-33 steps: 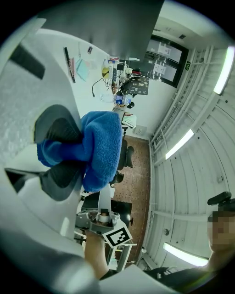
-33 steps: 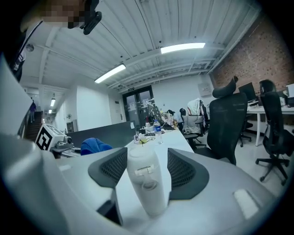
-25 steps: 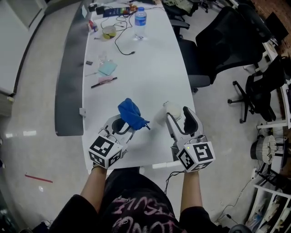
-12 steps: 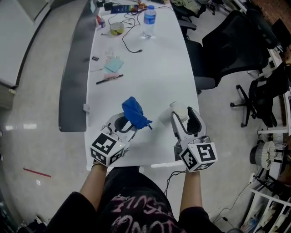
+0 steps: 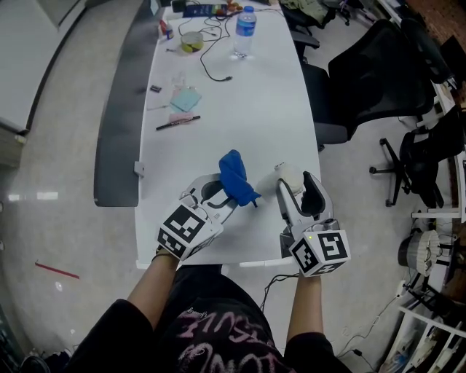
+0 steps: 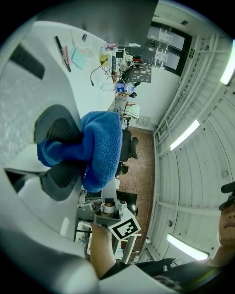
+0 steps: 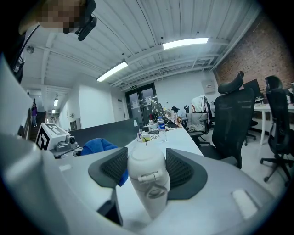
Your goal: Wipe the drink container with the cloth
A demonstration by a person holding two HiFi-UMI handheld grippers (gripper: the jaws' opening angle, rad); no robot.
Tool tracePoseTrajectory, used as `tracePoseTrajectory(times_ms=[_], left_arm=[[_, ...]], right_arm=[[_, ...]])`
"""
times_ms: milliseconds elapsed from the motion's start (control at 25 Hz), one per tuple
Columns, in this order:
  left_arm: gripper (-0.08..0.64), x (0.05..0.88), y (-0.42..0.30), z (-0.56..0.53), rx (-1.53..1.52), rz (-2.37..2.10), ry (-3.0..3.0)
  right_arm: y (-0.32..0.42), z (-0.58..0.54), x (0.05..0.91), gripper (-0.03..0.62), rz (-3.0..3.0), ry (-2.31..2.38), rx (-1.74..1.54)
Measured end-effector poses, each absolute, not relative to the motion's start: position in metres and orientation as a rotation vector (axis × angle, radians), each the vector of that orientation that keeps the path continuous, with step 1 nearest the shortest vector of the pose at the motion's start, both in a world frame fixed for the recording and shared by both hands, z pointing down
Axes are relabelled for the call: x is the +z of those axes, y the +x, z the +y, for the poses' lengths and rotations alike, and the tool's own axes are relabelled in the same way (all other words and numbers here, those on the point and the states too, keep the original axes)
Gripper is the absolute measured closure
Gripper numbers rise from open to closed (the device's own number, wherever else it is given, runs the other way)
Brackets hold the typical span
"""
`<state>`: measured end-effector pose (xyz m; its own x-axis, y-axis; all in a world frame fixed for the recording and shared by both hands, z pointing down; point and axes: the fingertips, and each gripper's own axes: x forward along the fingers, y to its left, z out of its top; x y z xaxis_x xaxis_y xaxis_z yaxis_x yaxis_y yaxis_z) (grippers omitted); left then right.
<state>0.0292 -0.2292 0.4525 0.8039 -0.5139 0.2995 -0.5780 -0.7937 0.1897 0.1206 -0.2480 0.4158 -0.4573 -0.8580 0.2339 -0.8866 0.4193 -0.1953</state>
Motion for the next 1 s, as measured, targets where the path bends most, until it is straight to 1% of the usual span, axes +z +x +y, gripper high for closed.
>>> tracePoseTrajectory(times_ms=[440, 1000], left_arm=[[0.463, 0.442, 0.085, -0.228, 0.469, -0.622, 2.874], [0.460, 0.463, 0.098, -0.229, 0.481, -0.538, 2.809]], right_arm=[[0.121, -0.248, 0.413, 0.322, -2.572, 1.562, 0.445], [0.124, -0.249, 0.411, 0.324, -2.576, 1.565, 0.441]])
